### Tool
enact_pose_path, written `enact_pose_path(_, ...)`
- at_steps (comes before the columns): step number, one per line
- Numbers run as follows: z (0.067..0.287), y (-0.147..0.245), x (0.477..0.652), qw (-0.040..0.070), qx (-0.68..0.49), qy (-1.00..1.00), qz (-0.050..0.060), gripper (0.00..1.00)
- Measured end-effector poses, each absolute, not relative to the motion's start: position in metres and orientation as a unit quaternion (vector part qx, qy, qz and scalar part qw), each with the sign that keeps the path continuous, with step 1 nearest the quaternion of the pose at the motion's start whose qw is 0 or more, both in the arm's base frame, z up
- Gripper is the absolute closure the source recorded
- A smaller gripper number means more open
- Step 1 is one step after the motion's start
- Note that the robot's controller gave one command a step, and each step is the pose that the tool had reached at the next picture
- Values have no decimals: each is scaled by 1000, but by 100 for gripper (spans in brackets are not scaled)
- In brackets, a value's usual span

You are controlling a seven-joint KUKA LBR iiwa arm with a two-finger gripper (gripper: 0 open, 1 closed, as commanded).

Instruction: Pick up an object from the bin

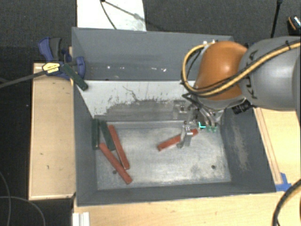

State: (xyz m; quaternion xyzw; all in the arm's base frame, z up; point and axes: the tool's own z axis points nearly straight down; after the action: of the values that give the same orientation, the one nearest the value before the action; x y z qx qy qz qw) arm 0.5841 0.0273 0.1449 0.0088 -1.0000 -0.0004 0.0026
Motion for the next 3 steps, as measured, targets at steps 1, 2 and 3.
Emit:
enact_pose_path(1,66,33,586,2,53,-999,0,0)
enact_pose_path(2,71,-32,592,-2,18,-1000,1,0)
enact_pose_path(3,71,-27,592,-2,20,-1000,0,100)
